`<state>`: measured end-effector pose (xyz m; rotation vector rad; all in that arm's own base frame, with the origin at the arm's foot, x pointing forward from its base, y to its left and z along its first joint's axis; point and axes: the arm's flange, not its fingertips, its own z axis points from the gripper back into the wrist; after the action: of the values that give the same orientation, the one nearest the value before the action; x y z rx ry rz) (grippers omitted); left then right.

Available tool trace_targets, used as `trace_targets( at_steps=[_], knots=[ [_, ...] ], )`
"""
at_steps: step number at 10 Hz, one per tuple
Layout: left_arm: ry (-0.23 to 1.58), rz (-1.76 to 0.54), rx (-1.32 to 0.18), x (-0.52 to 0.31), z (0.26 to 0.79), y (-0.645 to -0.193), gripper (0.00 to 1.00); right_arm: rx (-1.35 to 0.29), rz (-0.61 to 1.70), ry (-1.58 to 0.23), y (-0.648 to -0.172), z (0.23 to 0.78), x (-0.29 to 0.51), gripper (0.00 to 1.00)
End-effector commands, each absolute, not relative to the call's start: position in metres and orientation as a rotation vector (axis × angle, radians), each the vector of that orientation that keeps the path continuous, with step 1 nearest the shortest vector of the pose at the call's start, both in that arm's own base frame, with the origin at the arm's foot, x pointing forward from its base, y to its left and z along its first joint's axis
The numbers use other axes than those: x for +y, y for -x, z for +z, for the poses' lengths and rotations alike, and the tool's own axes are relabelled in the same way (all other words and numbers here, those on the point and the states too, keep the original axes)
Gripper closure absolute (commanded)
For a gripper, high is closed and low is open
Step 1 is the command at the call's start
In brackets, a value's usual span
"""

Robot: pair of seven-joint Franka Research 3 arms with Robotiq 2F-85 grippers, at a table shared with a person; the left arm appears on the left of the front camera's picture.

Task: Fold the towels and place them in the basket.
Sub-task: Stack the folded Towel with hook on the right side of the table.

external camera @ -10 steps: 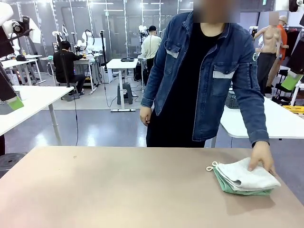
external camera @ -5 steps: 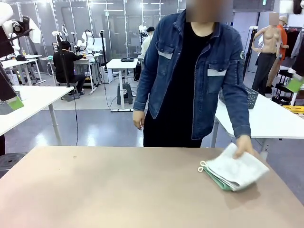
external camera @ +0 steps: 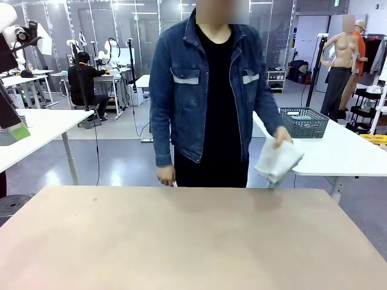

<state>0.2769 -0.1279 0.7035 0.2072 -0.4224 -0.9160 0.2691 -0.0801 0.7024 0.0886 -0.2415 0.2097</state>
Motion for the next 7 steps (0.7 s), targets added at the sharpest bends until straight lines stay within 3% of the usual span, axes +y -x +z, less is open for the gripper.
trace_targets(
  at_steps=[1,7],
  knots=[
    [-0.232,-0.902,-0.431,-0.1278,0.704,-0.2768,0.0,-0.243,0.186,-0.066,-0.2629,0.6977,-0.0721,0.31],
    [-0.232,-0.902,-0.431,-0.1278,0.704,-0.2768,0.0,-0.241,0.21,-0.089,-0.2691,0.7024,-0.0801,0.31]
  ],
)
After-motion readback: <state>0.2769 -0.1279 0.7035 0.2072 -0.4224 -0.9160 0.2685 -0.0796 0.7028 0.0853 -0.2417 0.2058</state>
